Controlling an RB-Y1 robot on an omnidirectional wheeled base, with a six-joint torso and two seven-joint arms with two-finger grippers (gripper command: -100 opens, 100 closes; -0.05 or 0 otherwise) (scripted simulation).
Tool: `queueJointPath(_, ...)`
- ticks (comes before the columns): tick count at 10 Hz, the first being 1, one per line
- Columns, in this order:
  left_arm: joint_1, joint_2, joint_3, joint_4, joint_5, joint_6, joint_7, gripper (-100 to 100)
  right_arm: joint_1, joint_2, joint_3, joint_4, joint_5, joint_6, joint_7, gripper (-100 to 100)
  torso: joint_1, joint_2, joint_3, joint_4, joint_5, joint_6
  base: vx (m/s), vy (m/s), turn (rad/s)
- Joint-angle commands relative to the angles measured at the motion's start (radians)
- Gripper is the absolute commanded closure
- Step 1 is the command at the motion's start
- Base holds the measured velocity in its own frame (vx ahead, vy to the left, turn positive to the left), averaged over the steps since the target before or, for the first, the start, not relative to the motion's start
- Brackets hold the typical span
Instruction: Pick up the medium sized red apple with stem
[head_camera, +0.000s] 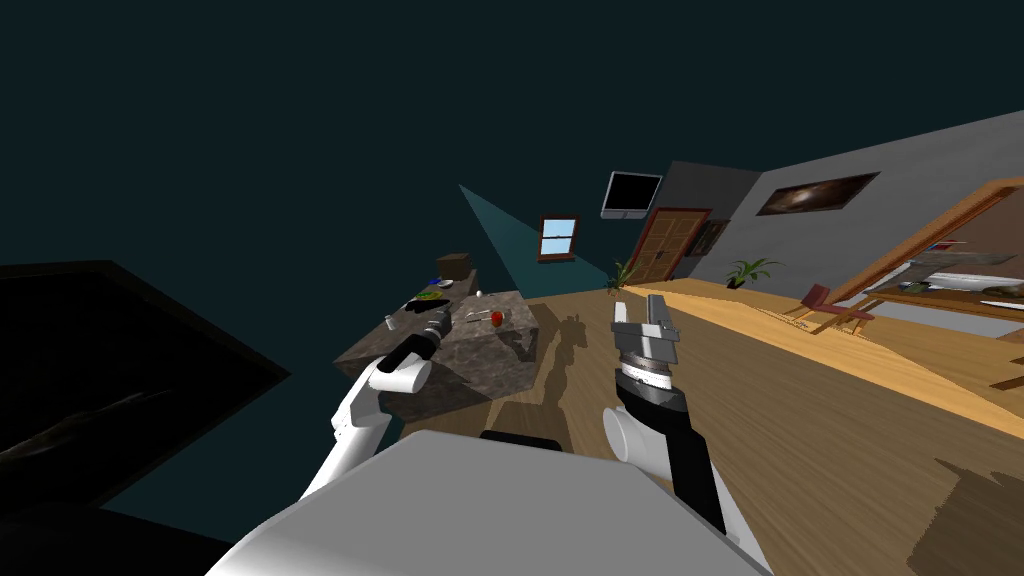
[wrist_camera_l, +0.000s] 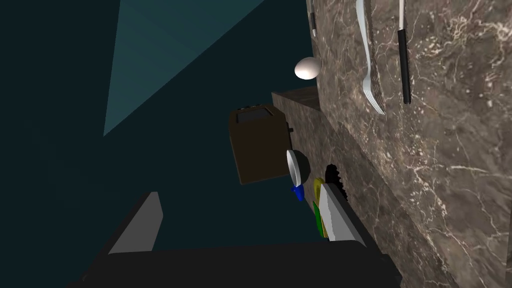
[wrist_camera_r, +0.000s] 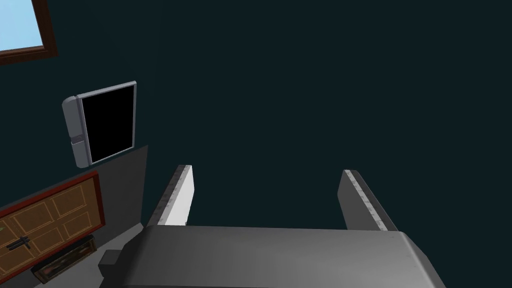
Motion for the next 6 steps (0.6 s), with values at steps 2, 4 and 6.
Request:
queueJointPath(2,-0.027,0.007,0.001,0.001,0.007,0.075,0.003,-100,0.000,0.000,0.000,0.000,0.000,0.000,0.000,0,0.000,0.000,0.000,0.000,0.000,0.000,-0.001,-0.006,-0.045)
queueJointPath(4,-0.027,0.007,0.001,0.001,0.007,0.120,0.003,-100,0.000,0.000,0.000,0.000,0.000,0.000,0.000,0,0.000,0.000,0.000,0.000,0.000,0.000,0.000,-0.002,-0.035)
queueJointPath(6,-0.050,0.012,0.000,0.002,0.014,0.182,0.005,-100,0.000,0.000,0.000,0.000,0.000,0.000,0.000,0,0.000,-0.001,0.000,0.000,0.000,0.000,0.004,-0.004,-0.090)
